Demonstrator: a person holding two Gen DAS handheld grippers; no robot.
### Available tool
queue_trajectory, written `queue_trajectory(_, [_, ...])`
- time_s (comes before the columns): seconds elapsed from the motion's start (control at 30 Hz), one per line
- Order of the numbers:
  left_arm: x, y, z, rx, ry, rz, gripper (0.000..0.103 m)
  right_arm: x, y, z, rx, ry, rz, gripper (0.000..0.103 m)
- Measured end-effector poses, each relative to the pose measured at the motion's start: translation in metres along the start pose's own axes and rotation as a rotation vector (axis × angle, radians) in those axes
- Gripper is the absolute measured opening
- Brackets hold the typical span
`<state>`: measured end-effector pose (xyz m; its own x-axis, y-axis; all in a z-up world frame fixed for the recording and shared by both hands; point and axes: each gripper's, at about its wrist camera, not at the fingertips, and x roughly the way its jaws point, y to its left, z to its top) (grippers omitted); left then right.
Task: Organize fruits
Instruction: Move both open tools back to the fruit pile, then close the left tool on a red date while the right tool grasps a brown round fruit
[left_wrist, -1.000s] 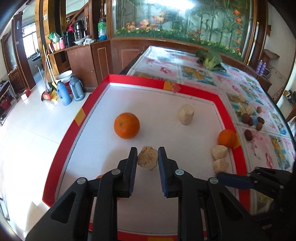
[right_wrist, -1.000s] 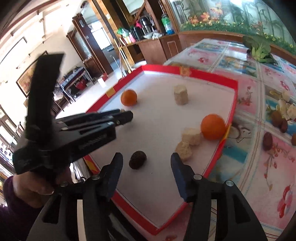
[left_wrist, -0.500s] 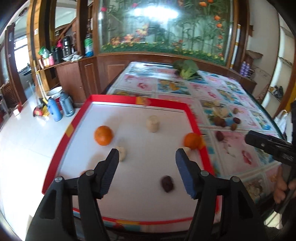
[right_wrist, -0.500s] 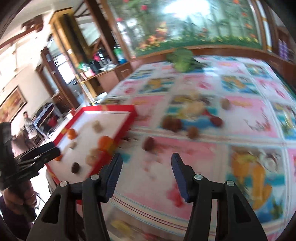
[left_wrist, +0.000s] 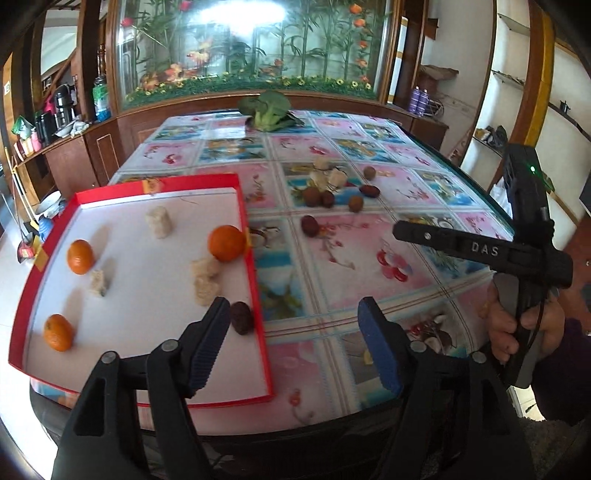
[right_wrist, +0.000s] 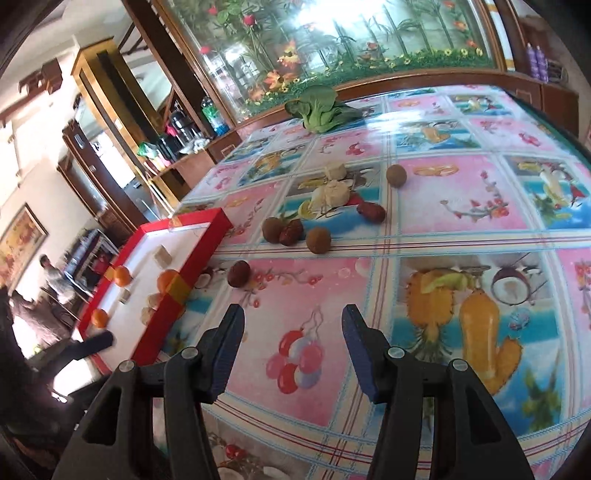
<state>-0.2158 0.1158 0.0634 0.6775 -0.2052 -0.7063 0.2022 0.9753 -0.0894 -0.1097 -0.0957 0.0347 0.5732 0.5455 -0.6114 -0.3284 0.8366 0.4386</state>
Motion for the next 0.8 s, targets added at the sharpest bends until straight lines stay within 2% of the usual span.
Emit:
queue_trajectory(0.17, [0.011, -0.012, 0.0, 0.018, 0.034, 0.003, 0.073, -0.007, -0.009, 0.003, 0.054, -0.039, 0.038, 0.055])
queue_trajectory(0.4, [0.014, -0.017, 0.017, 0.041, 0.024, 0.052, 0.076, -0.006, -0.001, 0.039, -0.058, -0.051, -0.008, 0.055])
queue_trajectory(0.5, [0.013, -0.016, 0.025, 0.052, 0.008, 0.078, 0.076, 0.006, 0.0, 0.054, -0.107, -0.02, -0.046, 0.054])
queue_trajectory(0.63, [0.014, -0.016, 0.033, 0.054, 0.001, 0.09, 0.076, 0.042, 0.004, 0.059, -0.163, 0.075, -0.076, 0.038])
queue_trajectory(0.8, [0.017, -0.02, 0.03, 0.058, 0.016, 0.084, 0.076, 0.069, 0.004, 0.06, -0.171, 0.098, -0.138, 0.034])
